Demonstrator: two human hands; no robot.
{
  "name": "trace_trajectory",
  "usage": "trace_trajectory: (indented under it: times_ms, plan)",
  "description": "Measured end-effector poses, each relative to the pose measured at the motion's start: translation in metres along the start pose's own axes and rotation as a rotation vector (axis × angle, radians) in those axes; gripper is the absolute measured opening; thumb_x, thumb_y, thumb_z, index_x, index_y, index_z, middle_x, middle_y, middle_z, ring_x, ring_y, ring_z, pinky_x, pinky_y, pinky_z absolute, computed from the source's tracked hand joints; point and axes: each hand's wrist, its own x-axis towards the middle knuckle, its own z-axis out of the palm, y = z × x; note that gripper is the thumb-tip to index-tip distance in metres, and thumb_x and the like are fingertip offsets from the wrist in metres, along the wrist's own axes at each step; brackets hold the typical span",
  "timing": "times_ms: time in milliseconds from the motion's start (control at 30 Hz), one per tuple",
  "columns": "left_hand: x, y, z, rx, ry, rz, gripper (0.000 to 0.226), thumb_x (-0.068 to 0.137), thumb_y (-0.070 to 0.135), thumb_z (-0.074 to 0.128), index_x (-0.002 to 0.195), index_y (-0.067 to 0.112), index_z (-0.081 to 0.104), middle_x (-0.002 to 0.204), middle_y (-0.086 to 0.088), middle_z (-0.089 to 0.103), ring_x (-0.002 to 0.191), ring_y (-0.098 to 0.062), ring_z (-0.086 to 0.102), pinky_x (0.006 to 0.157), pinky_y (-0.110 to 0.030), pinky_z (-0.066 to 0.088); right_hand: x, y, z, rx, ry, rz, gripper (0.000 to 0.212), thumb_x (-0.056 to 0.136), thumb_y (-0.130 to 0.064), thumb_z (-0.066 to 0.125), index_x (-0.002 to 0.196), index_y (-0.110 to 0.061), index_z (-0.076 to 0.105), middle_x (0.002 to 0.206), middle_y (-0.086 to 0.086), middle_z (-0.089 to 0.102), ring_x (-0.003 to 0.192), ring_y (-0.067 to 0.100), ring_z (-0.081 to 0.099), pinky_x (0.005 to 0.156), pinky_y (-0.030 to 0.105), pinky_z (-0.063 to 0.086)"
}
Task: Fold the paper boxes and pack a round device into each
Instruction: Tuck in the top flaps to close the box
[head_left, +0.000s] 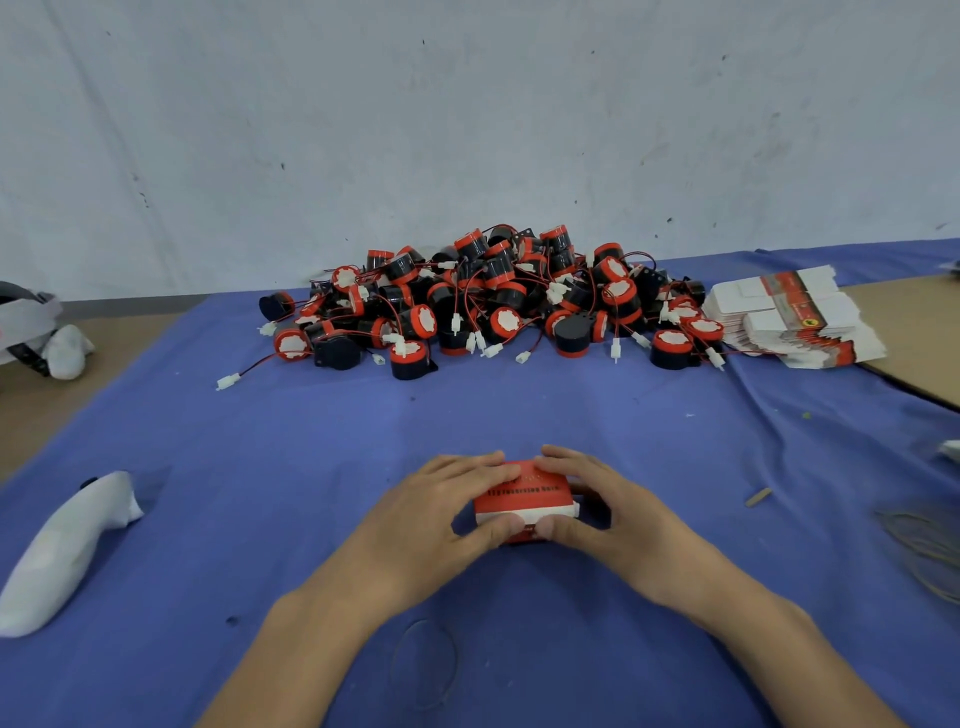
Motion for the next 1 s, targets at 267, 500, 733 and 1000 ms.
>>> trace_trajectory:
  times_ms: [267,500,733,1000]
  plan:
    - [0.0,-0.001,0.0,-0.08,-0.013,-0.033,0.065,0.084,0.076,0.028,0.143,0.052,0.041,0.14,0.043,0.027,0.123,0.032,0.013,0.098,-0.005,0.026,-0.006,-0.002,-0.015,0.175,0.091,0.173,0.044,0.082,-0.07,0.052,0.104,-0.036,0.066,0.117,-0.02,0.07,0.113,0.004,0.064,0.106,0.04,0.046]
    - [0.0,-0.001,0.0,-0.094,-0.011,-0.04,0.065,0.084,0.076,0.027,0.142,0.05,0.042,0.139,0.042,0.03,0.124,0.031,0.016,0.104,-0.012,0.031,-0.004,-0.005,-0.015,0.253,0.024,0.172,0.037,0.093,-0.049,0.052,0.118,-0.028,0.071,0.12,-0.018,0.071,0.117,-0.003,0.061,0.107,0.028,0.043]
    - [0.0,0.002,-0.002,-0.14,0.014,-0.059,0.062,0.087,0.074,0.023,0.14,0.05,0.045,0.14,0.037,0.037,0.13,0.02,0.026,0.105,-0.014,0.034,0.001,0.001,-0.015,0.337,0.018,0.188,0.025,0.101,-0.032,0.053,0.108,-0.018,0.074,0.125,-0.023,0.067,0.118,-0.003,0.061,0.103,0.024,0.042]
    - [0.003,0.002,-0.001,-0.162,0.021,-0.087,0.063,0.09,0.073,0.021,0.137,0.045,0.052,0.144,0.03,0.045,0.13,0.015,0.032,0.11,-0.025,0.039,0.002,0.003,-0.012,0.352,0.006,0.177,0.03,0.102,-0.031,0.051,0.113,-0.008,0.068,0.126,-0.021,0.067,0.118,-0.002,0.061,0.094,0.012,0.046]
